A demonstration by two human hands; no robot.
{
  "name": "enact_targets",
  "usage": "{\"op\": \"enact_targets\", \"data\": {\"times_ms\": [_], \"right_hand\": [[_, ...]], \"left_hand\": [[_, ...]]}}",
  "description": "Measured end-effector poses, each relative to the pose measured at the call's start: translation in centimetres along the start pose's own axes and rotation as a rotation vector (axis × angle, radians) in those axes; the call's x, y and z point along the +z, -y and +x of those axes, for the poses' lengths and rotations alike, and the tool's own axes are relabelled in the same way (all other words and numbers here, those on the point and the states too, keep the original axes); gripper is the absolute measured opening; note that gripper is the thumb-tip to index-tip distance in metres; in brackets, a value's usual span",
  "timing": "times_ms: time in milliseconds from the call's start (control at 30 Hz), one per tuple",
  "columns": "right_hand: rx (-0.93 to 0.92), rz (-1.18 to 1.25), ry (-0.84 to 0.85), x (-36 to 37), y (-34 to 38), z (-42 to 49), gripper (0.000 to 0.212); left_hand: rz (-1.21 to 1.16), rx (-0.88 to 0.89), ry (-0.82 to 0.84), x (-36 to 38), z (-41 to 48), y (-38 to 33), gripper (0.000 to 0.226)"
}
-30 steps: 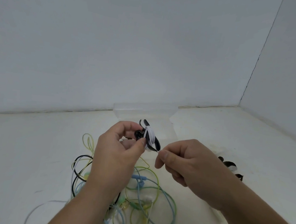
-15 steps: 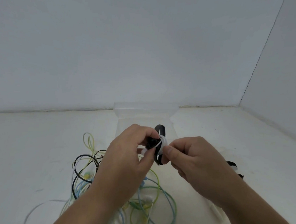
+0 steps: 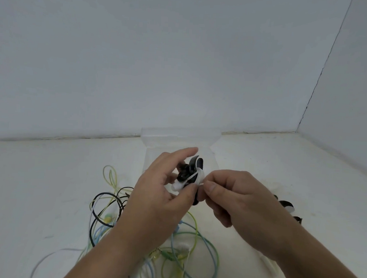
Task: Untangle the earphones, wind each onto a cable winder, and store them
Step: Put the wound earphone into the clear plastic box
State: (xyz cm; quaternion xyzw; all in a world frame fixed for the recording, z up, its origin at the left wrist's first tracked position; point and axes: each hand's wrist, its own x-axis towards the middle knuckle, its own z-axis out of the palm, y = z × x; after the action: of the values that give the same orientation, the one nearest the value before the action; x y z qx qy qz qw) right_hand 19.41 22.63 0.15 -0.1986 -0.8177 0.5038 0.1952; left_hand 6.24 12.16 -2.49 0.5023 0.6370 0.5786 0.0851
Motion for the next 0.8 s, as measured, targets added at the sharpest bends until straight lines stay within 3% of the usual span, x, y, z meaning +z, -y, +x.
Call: {"op": "enact_targets", "data": {"times_ms": [133,333,500,800], "right_hand": [[-0.005,-0.108,-0.046,0.04,0.11,-0.03,0.028],[0.019,-0.203,-0.165,-0.01,0.11,-0.16,0.033],[-0.006,-0.197,-0.249,0.23,-0.13,0.04,0.038],[-0.013,-0.135,-0.19,0.58,-0.33,0.21,0.033]], "left_hand": [[-0.059,-0.046,-0.093,0.12,-0.03,0.14,0.05],[0.167,0.104,-0.112,0.5,-0.23,-0.13,0.035],[0.105,0.124,-0.093,0.38,-0.14,-0.21,0.038],[0.007,0.065,-0.086,0.44,-0.04,-0.22,0.032]]}}
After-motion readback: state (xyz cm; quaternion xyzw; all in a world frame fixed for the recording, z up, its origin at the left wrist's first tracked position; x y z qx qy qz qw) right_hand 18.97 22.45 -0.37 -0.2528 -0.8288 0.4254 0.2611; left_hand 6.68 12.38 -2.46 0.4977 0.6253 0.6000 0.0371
